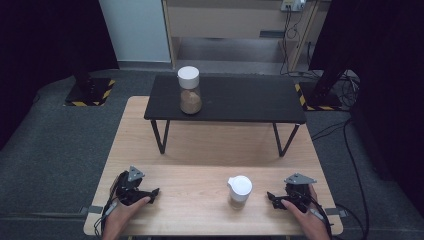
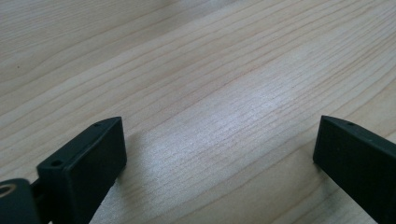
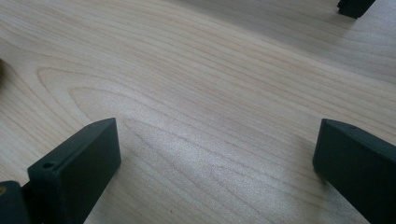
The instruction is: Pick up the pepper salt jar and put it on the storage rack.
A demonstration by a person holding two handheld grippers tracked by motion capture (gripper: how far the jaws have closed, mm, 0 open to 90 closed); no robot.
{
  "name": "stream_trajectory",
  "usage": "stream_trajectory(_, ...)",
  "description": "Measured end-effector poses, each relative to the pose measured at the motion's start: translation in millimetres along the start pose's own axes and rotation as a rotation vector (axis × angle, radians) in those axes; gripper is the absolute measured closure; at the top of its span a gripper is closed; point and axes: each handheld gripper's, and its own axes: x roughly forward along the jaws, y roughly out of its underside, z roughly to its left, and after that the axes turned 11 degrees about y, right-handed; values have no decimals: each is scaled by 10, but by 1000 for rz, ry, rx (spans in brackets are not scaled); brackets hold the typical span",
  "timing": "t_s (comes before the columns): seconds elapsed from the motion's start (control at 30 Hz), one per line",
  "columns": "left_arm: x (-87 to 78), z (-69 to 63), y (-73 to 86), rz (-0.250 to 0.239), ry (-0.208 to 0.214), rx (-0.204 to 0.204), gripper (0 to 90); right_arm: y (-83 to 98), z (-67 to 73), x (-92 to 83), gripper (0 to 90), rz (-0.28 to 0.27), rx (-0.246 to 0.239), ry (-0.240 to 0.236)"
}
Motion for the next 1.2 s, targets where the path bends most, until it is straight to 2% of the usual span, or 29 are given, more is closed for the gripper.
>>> stream_trajectory(0.2, 18, 6, 97, -40, 3, 12, 0, 0, 0, 0, 16, 0, 0, 0)
stream_trajectory(1.2, 20, 10, 92, -39, 3, 13, 0, -2, 1, 0, 16, 1, -1, 1)
